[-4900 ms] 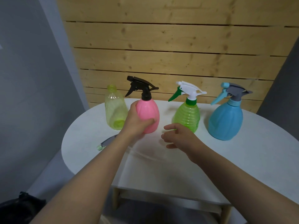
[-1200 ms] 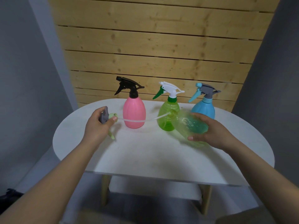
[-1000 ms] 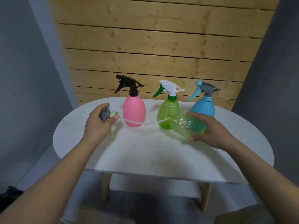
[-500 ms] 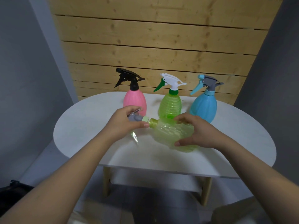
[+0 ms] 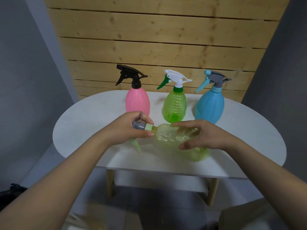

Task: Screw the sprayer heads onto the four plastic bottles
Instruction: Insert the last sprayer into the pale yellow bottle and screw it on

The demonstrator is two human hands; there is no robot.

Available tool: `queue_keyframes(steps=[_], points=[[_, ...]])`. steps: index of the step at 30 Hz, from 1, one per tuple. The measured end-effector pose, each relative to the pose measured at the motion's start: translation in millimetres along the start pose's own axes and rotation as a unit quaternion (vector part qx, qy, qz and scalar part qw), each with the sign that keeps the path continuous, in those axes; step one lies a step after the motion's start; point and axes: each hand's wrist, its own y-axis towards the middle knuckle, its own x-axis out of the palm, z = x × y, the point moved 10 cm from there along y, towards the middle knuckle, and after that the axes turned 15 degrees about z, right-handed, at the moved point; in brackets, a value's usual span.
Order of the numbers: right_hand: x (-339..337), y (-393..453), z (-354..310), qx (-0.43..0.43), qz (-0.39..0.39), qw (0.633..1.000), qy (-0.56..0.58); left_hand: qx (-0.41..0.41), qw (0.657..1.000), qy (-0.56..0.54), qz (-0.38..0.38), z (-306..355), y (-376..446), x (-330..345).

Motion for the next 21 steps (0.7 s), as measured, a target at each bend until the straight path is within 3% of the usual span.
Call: queue_keyframes(steps=[6, 13, 16, 21], points=[[26, -12, 13, 0.109, -0.147, 0.972, 0.151, 0.042, 0.998, 0.027, -0.033, 11, -10, 9], [44, -17, 25, 0.183, -0.18, 0.933, 0.251, 0.012, 1.0, 0.007, -0.025, -2, -14, 6], [34, -9, 22, 0.161, -0.126, 0.94, 0.274, -0.005, 1.0, 0.016, -0.015, -10, -16, 7], [4, -1, 18, 0.123, -0.032, 0.921, 0.368, -0.13, 0.987, -0.071, 0.068, -40, -11, -30]])
